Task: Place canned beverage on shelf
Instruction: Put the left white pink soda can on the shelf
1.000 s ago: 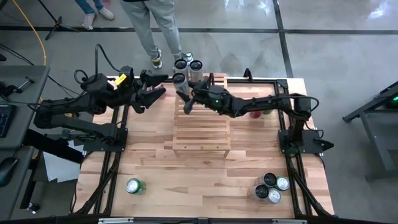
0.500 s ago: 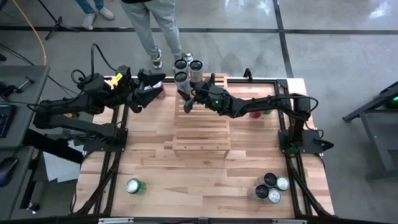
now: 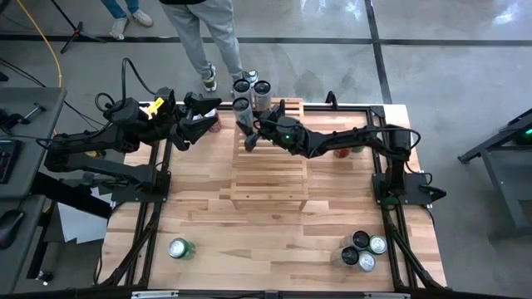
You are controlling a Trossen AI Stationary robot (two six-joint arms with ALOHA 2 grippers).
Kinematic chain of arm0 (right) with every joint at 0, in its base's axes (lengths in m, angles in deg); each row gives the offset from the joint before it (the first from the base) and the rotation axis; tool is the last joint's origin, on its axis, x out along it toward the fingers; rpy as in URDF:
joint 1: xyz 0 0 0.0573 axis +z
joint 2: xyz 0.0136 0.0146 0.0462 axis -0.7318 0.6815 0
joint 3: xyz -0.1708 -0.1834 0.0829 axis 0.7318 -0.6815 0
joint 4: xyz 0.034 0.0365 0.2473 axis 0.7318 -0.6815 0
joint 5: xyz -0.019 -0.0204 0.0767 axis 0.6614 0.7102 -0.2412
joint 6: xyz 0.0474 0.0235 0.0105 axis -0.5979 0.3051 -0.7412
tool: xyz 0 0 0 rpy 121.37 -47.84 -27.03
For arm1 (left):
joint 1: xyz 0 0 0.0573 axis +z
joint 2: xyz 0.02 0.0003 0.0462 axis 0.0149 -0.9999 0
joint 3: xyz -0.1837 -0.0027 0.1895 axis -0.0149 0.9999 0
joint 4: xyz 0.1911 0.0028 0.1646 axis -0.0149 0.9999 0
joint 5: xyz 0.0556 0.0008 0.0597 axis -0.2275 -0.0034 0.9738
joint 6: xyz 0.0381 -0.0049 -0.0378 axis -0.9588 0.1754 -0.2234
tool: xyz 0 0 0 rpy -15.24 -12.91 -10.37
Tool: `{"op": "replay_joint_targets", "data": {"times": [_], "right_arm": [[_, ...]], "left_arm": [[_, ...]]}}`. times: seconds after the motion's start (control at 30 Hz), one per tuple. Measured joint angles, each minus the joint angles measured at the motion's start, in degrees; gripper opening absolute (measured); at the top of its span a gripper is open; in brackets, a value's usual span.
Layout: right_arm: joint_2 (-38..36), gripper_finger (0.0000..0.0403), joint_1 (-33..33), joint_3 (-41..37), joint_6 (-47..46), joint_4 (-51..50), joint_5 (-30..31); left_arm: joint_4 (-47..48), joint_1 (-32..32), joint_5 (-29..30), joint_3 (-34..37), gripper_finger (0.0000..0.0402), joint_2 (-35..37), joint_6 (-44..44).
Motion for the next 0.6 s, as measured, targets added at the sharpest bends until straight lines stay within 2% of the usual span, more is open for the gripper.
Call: {"op": "replay_joint_targets", "data": {"times": [0.4,0.6], "right_arm": [[0.0,0.0267,-0.4,0.0,0.0,-0.6,0.2],[0.0,0.0268,-0.4,0.0,-3.7,-0.8,0.2]], "left_arm": [[0.0,0.0,0.0,0.0,0.0381,0.0,0.0],[0.0,0.0,0.0,0.0,0.0381,0.0,0.0]]}}
